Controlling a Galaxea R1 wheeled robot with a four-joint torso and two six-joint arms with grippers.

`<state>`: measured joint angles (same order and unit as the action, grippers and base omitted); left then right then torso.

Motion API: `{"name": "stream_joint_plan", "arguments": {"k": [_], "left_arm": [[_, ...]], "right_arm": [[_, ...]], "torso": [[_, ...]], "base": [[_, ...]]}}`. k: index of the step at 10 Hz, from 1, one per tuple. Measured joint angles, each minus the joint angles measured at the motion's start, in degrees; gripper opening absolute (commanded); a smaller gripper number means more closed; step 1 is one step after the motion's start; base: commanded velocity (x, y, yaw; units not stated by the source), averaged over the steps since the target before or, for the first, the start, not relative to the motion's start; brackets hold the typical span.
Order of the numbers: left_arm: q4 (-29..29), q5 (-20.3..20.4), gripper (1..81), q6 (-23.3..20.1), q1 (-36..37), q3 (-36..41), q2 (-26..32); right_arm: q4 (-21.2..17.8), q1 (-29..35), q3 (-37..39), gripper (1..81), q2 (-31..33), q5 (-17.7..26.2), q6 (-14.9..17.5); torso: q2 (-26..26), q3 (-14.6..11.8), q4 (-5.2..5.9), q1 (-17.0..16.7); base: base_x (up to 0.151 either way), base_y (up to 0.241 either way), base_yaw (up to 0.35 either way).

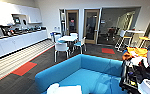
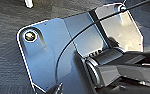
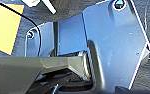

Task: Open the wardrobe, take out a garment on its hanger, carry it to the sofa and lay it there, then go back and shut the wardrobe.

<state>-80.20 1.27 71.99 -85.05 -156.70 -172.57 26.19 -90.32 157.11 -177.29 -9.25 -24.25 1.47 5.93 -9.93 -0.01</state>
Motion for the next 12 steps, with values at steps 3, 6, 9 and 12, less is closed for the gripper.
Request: {"name": "stream_joint_plan", "arguments": {"k": [3, 6, 9, 12], "left_arm": [[0.0, 0.0, 81.1, -1.4, -0.1, 0.0, -0.6], [0.0, -0.1, 81.1, -2.3, -0.2, 0.0, -0.8], [-0.1, -0.2, 81.1, -3.2, -0.2, 0.0, -0.9], [-0.1, -0.2, 81.1, -4.5, -0.1, -0.1, 0.1]], "right_arm": [[0.0, 0.6, 0.0, 81.1, 0.0, -0.1, 0.0], [0.0, 0.1, 0.6, 81.1, 0.0, 0.1, 0.0], [0.0, 0.2, 0.7, 81.1, -0.1, 0.0, 0.0], [0.0, -0.1, 0.7, 81.1, 0.0, -0.1, 0.0]], "torso": [[0.0, 0.0, 0.00, 0.0], [0.0, 0.0, 0.00, 0.0], [0.0, 0.0, 0.00, 0.0], [0.0, 0.0, 0.00, 0.0]], "base": [[0.000, 0.000, 0.173], [0.000, 0.000, 0.180], [0.000, 0.000, 0.181], [0.000, 0.000, 0.186]]}}
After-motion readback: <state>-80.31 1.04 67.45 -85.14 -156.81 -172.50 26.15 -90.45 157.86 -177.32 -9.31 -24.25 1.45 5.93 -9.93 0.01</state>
